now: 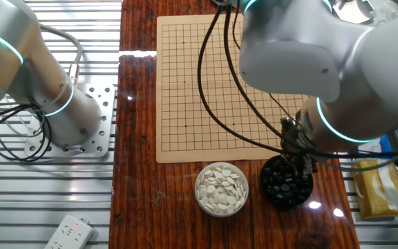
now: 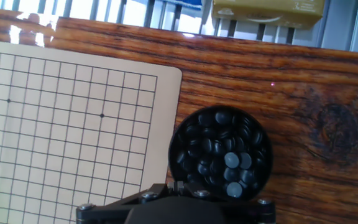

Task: Play the first move as black on the 3-4 point in the upper right corner of the Go board

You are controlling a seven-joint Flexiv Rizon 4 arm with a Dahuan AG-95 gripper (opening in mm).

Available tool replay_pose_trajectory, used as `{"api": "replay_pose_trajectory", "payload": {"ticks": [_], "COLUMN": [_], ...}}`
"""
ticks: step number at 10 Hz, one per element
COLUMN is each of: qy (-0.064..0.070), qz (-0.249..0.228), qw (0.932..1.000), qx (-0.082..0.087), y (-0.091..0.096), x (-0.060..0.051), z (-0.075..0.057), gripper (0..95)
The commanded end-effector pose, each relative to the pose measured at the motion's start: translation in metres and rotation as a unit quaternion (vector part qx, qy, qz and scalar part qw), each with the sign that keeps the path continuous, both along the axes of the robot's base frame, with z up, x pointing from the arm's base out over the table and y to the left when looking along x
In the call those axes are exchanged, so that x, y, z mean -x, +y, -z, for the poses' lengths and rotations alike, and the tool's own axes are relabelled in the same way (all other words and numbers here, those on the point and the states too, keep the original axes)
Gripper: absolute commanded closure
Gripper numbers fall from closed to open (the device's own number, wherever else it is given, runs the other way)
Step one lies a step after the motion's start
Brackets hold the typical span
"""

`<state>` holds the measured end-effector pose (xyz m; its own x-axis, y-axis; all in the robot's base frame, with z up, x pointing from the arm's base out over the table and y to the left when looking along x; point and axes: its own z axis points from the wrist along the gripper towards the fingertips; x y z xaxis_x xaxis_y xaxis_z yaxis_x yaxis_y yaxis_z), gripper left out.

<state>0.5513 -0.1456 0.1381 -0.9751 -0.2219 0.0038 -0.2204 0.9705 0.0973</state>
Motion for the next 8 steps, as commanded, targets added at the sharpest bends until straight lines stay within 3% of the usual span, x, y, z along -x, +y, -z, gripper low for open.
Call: {"api": "replay_pose_trajectory", "payload": {"ticks": [1, 6, 8], "qy": [0.002, 0.004, 0.0], "qz": [-0.012, -0.026, -0.025], "qw": [0.9999, 0.9997, 0.9996], "qx": [-0.004, -0.002, 0.014], "y": [-0.008, -0.023, -0.023], "x": [0.002, 0.003, 0.003], "z": [0.003, 0.007, 0.006], "gripper": [95.0, 95.0, 95.0]}}
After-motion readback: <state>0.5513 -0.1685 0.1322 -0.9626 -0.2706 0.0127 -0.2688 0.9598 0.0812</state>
